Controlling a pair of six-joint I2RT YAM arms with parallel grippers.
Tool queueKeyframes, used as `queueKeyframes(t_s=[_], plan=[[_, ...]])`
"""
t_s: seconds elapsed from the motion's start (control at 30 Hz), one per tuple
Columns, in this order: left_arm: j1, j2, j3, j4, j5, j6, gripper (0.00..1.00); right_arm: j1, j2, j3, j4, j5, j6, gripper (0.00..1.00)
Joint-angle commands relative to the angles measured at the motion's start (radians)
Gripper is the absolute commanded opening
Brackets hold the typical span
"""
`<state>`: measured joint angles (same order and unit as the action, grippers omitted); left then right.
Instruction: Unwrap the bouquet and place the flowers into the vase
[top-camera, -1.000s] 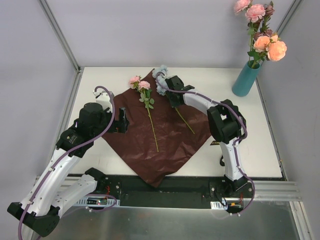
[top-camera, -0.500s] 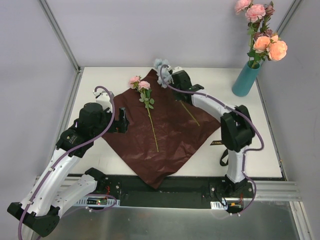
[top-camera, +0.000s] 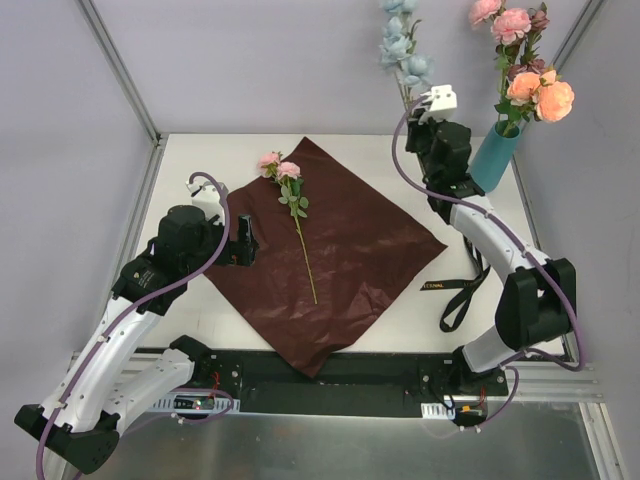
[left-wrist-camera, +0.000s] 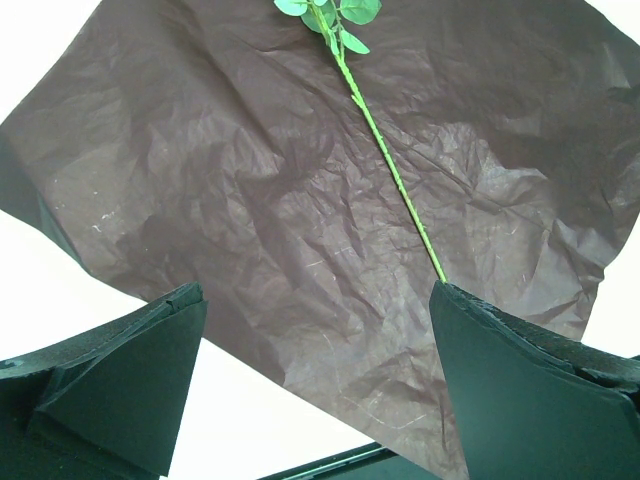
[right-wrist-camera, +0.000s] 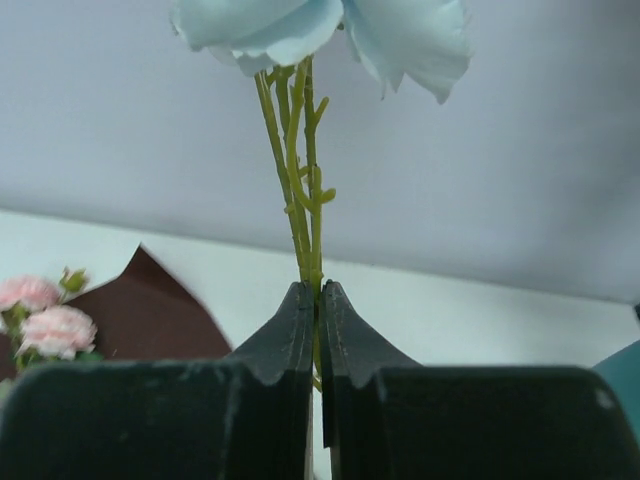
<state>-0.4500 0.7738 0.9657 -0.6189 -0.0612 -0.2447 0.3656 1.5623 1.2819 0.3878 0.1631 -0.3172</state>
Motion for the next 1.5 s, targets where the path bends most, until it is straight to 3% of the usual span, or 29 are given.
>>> queueKeyframes(t_s=[0.0, 0.57, 1.07, 1.47], plan=[[0.007, -0.011, -0.004, 0.013, 0.024, -0.001, 0.99, -0.094, -0.056, -0.039, 0.357, -0.137, -0.039, 0.0], [0.01, 0.036, 0.008, 0.013, 0.014, 0.013, 0.99, -0.421, 0.143, 0.189, 0.597, -0.247, -0.06, 0.0], [0.014, 0.065, 0.007, 0.01, -0.026, 0.025, 0.99, -0.504, 0.38, 0.43, 0.665, -0.278, 0.029, 0.0], [0.017, 0.062, 0.011, 0.01, -0.009, 0.025, 0.99, -0.513, 0.398, 0.3, 0.74, -0.234, 0.081, 0.0]])
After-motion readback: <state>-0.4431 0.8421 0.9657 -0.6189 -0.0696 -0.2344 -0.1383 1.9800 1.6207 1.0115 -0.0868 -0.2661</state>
